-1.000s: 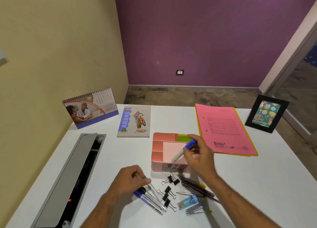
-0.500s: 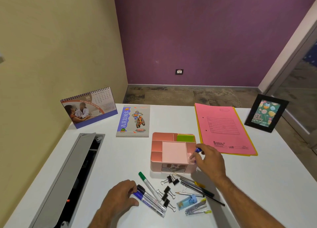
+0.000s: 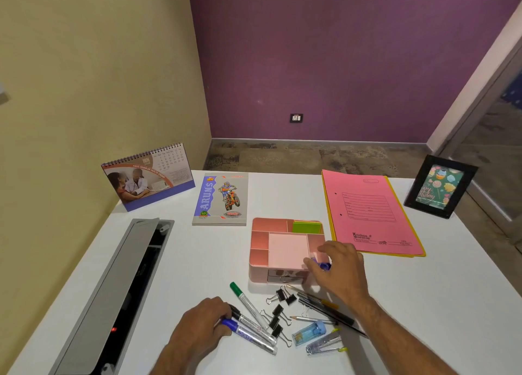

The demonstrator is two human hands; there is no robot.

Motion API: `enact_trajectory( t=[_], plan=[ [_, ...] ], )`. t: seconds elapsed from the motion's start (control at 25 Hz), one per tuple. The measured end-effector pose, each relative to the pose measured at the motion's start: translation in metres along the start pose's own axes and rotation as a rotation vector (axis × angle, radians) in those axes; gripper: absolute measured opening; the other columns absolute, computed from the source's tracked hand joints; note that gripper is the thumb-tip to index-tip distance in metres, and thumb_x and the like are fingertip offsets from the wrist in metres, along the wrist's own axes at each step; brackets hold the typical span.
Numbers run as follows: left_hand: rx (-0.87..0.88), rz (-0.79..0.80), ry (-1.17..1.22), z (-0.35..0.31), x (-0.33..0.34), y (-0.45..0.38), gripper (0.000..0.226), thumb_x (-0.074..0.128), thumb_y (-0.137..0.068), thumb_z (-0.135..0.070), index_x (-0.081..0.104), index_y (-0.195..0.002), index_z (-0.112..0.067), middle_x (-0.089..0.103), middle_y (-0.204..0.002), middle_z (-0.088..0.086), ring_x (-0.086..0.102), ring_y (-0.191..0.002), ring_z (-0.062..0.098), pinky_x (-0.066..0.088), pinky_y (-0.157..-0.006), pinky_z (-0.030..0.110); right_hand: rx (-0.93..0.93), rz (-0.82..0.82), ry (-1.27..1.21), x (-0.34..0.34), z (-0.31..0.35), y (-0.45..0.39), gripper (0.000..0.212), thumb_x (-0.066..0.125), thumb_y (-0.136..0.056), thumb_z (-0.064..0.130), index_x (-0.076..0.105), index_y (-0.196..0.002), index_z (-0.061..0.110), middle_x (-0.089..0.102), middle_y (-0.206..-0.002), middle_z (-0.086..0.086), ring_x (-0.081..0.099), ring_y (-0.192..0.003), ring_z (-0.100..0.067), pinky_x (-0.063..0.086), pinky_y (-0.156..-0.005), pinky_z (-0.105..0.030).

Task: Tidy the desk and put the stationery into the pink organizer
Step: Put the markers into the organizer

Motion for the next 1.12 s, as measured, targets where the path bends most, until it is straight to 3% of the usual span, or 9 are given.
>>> enact_trajectory(
  t=[0.12,0.2,0.4,0.6,0.68,0.84,0.92,1.0,1.12],
  plan=[
    [0.064,-0.076,0.022,-0.005,-0.006,0.006,0.024,0.044,-0.085,-0.057,0.053,-0.095,-0.037,0.052,-0.089,-0.023,0.050,-0.081,0.003,0.032,-0.064,0.009,-0.102,-0.151,-0.073,-0.013,0.018,0.007,0.049,0.057,-0.074,0.062,0.074,-0.097,0.023,0.068,-0.113,0.006,0.051,-0.107,-0.018,0.041,-0.089,-0.043],
    [0.063,-0.123,0.100,-0.012,-0.016,0.006,0.015,0.049,-0.089,-0.051,0.054,-0.090,-0.037,0.058,-0.085,-0.019,0.053,-0.077,0.005,0.038,-0.064,0.012,-0.211,-0.204,-0.155,-0.017,0.035,0.015,0.041,0.061,-0.076,0.055,0.073,-0.097,0.021,0.069,-0.109,0.006,0.051,-0.105,-0.015,0.040,-0.089,-0.042],
    [0.033,-0.265,0.490,-0.027,-0.047,-0.005,0.012,0.062,-0.090,-0.022,0.063,-0.079,-0.028,0.067,-0.074,-0.009,0.062,-0.068,0.014,0.050,-0.061,0.028,-0.373,0.063,-0.315,0.011,0.085,0.040,0.040,0.066,-0.079,0.049,0.068,-0.110,0.024,0.067,-0.099,0.011,0.053,-0.097,-0.008,0.050,-0.083,-0.039],
    [0.158,-0.430,0.664,-0.070,-0.081,-0.019,0.012,0.062,-0.084,-0.033,0.066,-0.076,-0.025,0.068,-0.068,-0.007,0.062,-0.062,0.016,0.048,-0.059,0.030,-0.276,0.467,-0.341,0.051,0.126,0.068,0.074,0.063,-0.080,0.050,0.032,-0.146,0.036,0.059,-0.121,0.012,0.053,-0.105,-0.003,0.046,-0.094,-0.024],
    [0.190,-0.463,0.722,-0.084,-0.088,-0.022,0.008,0.065,-0.083,-0.030,0.068,-0.079,-0.024,0.069,-0.068,-0.007,0.064,-0.063,0.015,0.050,-0.060,0.026,-0.211,0.435,-0.434,0.050,0.130,0.066,0.074,0.064,-0.082,0.042,0.030,-0.148,0.036,0.064,-0.119,0.010,0.058,-0.103,-0.004,0.047,-0.093,-0.023],
    [0.096,-0.495,0.860,-0.074,-0.087,-0.027,0.024,0.062,-0.085,-0.041,0.066,-0.093,-0.020,0.067,-0.074,0.002,0.063,-0.067,0.022,0.052,-0.063,0.036,-0.013,0.341,-0.614,0.041,0.111,0.054,0.051,0.070,-0.085,0.030,0.051,-0.131,0.039,0.067,-0.116,0.011,0.062,-0.104,-0.003,0.051,-0.093,-0.024],
    [0.034,-0.442,0.774,-0.055,-0.075,-0.029,0.018,0.062,-0.087,-0.041,0.065,-0.088,-0.023,0.066,-0.077,-0.002,0.062,-0.071,0.013,0.052,-0.063,0.033,0.051,0.271,-0.702,0.029,0.099,0.042,0.034,0.070,-0.086,0.025,0.058,-0.112,0.043,0.068,-0.111,0.006,0.066,-0.096,-0.009,0.058,-0.084,-0.035],
    [-0.015,-0.295,0.518,-0.035,-0.055,-0.028,0.007,0.068,-0.085,-0.035,0.063,-0.087,-0.031,0.065,-0.083,-0.010,0.060,-0.082,0.006,0.049,-0.067,0.021,0.056,0.155,-0.730,0.005,0.086,0.028,0.033,0.070,-0.086,0.017,0.058,-0.107,0.039,0.069,-0.105,0.011,0.067,-0.094,-0.008,0.059,-0.080,-0.039],
    [-0.018,-0.090,0.155,-0.008,-0.020,-0.015,0.027,0.067,-0.075,-0.043,0.057,-0.100,-0.039,0.055,-0.097,-0.024,0.050,-0.099,-0.001,0.046,-0.083,0.024,0.023,-0.028,-0.665,-0.036,0.068,0.008,0.049,0.068,-0.086,0.006,0.050,-0.125,0.029,0.067,-0.102,0.012,0.065,-0.092,-0.005,0.055,-0.079,-0.024]
  ],
)
Point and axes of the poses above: each hand's wrist, its own y-axis away from the middle knuckle, its own x-axis out of the palm, z = x × y, the point moved 10 cm from there along -y, towards the middle knuckle
